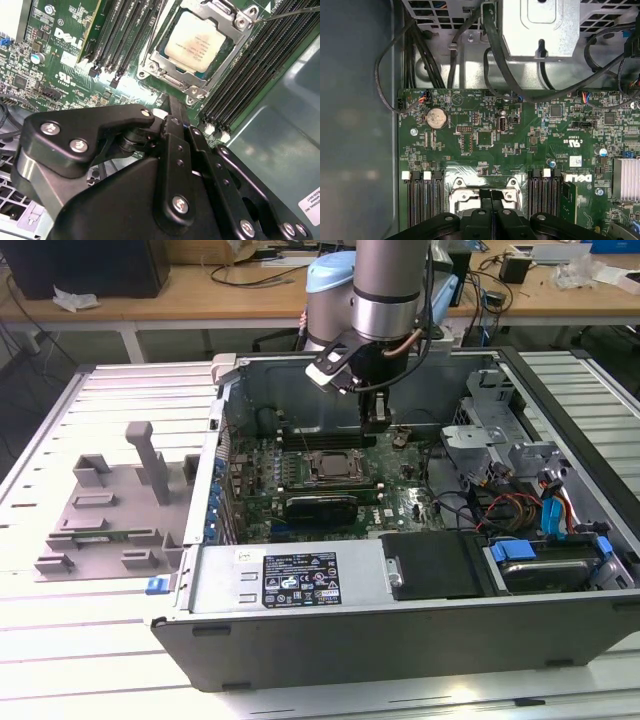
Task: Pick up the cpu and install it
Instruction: 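Close the cpu cover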
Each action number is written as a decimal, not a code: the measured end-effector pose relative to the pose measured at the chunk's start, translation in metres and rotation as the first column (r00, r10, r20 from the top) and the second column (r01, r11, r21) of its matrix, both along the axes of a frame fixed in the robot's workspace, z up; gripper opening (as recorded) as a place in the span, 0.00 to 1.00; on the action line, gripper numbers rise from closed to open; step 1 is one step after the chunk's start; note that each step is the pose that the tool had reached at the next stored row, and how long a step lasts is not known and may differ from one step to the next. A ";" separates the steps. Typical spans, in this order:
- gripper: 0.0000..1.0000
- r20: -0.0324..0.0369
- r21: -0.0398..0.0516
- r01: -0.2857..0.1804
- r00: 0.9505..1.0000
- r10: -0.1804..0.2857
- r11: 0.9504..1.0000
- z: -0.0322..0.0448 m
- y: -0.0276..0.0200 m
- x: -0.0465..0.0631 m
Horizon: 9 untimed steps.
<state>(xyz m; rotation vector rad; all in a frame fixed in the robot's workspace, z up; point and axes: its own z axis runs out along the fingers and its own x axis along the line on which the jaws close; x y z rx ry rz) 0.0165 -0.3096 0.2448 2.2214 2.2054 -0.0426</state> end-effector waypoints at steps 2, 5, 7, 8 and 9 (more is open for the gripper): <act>0.11 0.000 0.000 0.000 1.000 0.000 1.000 -0.0005 0.0000 -0.005; 0.11 0.000 0.000 0.000 1.000 0.000 1.000 -0.0024 0.0000 -0.011; 0.11 0.000 0.000 0.000 1.000 0.000 1.000 -0.0039 -0.0004 -0.013; 0.11 0.000 0.000 0.000 1.000 0.000 1.000 -0.0049 -0.0010 -0.015; 0.11 0.000 0.000 0.000 1.000 0.000 1.000 -0.0067 -0.0024 -0.018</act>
